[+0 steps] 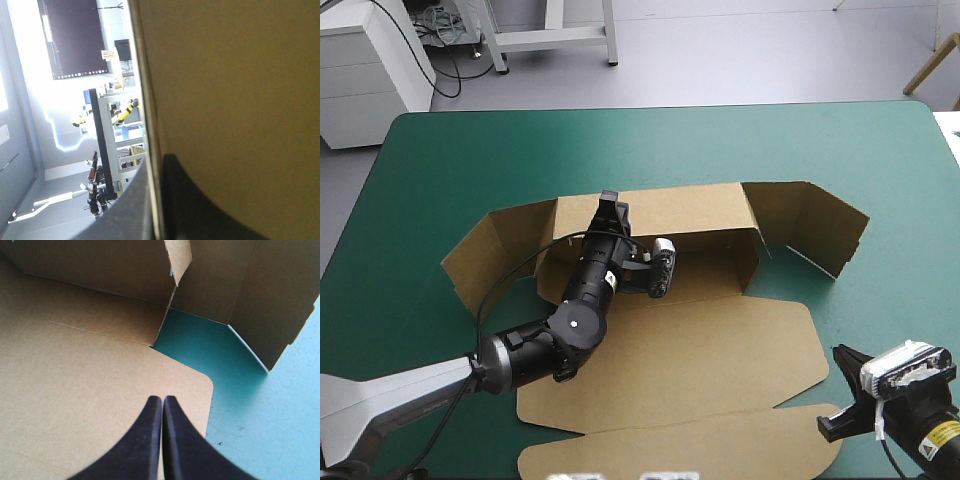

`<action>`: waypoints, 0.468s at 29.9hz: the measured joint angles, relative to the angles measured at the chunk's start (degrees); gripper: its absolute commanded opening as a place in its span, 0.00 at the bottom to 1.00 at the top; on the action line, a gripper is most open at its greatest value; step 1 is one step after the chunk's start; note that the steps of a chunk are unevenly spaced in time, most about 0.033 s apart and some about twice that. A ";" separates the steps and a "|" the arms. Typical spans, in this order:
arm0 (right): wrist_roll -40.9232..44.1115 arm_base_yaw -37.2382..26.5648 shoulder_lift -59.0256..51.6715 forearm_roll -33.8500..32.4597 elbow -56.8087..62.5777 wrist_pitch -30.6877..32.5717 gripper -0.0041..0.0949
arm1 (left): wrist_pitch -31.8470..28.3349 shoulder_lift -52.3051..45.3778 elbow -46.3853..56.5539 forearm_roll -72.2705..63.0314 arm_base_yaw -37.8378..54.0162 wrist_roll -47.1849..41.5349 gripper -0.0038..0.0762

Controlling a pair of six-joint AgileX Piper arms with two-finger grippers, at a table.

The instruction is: Fold the box

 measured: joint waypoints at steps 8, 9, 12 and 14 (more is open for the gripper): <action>0.00 0.00 0.00 0.05 0.00 0.00 0.03 | -1.44 -0.23 -0.16 0.30 0.00 -0.44 0.04; 0.00 0.00 0.00 0.05 0.00 0.00 0.03 | -1.69 -0.23 -0.39 0.30 0.00 -0.60 0.04; 0.00 0.00 0.00 0.11 0.00 0.00 0.03 | -2.87 -0.36 -1.13 -0.01 -0.35 -1.58 0.04; 0.00 0.00 0.00 0.11 0.00 0.00 0.03 | -3.59 -0.81 -1.33 -0.27 -1.27 -2.79 0.04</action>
